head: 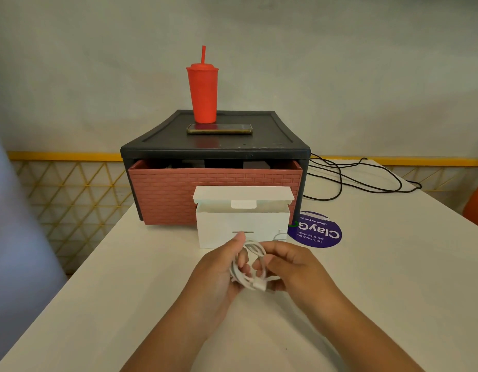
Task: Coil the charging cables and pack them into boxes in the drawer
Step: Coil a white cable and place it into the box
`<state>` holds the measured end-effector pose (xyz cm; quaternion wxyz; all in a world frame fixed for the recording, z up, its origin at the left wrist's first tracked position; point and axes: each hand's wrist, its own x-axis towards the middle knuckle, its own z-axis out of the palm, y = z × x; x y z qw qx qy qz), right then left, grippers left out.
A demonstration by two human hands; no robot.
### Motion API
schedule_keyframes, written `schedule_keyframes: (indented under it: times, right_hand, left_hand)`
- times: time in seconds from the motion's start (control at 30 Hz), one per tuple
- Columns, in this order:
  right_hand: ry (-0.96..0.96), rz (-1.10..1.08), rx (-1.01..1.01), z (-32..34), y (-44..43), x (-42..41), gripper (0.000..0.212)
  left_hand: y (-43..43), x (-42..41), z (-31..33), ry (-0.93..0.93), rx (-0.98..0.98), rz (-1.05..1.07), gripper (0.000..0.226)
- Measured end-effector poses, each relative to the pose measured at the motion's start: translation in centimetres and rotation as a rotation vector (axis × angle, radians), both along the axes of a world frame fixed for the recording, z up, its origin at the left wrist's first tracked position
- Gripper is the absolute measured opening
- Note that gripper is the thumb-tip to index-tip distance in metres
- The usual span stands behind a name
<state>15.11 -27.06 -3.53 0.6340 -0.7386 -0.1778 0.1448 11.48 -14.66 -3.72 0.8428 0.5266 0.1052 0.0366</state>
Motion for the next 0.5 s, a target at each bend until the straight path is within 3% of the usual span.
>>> schedule_keyframes:
  times: [0.1,0.27,0.5]
  right_hand:
    - [-0.023,-0.081,0.023,0.28,-0.27,0.23,0.027]
    - [-0.037,-0.151,0.032,-0.05,-0.06,0.25,0.025]
    - [-0.056,-0.116,0.062,-0.27,0.2,0.14,0.027]
  left_hand:
    - [0.13,0.05,-0.26,0.055,0.014,0.007,0.039]
    - [0.25,-0.3,0.17,0.167,-0.266,-0.075,0.026]
    - [-0.25,-0.13,0.18,0.121,-0.467,-0.019,0.029]
